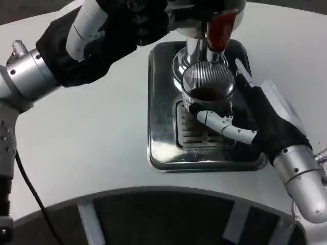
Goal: Grasp the cup under the faucet to collect the drink, then remove the cup.
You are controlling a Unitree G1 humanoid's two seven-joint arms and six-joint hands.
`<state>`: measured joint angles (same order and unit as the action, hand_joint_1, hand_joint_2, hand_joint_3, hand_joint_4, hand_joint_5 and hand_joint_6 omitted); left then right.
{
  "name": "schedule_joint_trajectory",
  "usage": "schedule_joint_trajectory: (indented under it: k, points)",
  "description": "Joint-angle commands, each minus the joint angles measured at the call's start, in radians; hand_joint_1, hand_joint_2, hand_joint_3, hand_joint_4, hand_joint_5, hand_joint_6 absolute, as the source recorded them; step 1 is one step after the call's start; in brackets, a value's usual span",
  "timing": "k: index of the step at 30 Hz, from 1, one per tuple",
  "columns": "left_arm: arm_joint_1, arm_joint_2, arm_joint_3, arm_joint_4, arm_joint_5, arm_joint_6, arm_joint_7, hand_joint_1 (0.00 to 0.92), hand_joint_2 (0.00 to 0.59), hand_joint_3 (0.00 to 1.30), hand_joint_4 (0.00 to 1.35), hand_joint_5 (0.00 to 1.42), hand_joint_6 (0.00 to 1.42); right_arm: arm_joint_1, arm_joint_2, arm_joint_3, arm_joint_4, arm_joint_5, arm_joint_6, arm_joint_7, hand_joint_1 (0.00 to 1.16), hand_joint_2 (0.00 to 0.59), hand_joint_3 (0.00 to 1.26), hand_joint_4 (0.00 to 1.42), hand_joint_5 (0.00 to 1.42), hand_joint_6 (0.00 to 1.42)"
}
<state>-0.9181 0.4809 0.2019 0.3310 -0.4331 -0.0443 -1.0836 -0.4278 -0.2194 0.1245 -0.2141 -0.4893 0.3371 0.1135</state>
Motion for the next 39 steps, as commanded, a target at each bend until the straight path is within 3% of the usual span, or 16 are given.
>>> schedule_joint_trajectory:
  k: [1, 21, 32, 39]
  points:
    - [0.048, 0.032, 0.021, -0.033, -0.022, 0.020, 0.015, 0.000, 0.098, 0.07, 0.04, 0.16, 0.09, -0.008, 0.001, 0.012, 0.022, 0.005, 0.009, 0.004, 0.43, 0.174, 0.00, 0.00, 0.00, 0.00]
    - [0.185, 0.094, 0.084, -0.085, -0.029, 0.050, 0.091, 0.000, 0.101, 0.09, 0.07, 0.19, 0.09, -0.034, 0.036, 0.030, 0.089, 0.003, 0.012, -0.040, 0.47, 0.177, 0.00, 0.00, 0.00, 0.00]
    - [0.331, 0.139, 0.119, -0.137, -0.031, 0.074, 0.142, 0.000, 0.101, 0.09, 0.07, 0.20, 0.09, -0.014, 0.053, 0.033, 0.109, -0.006, 0.012, -0.079, 0.53, 0.195, 0.00, 0.00, 0.00, 0.00]
    - [0.378, 0.155, 0.122, -0.141, -0.029, 0.072, 0.159, 0.000, 0.104, 0.10, 0.08, 0.20, 0.09, -0.014, 0.060, 0.034, 0.114, -0.013, 0.017, -0.102, 0.57, 0.209, 0.13, 0.00, 0.00, 0.00]
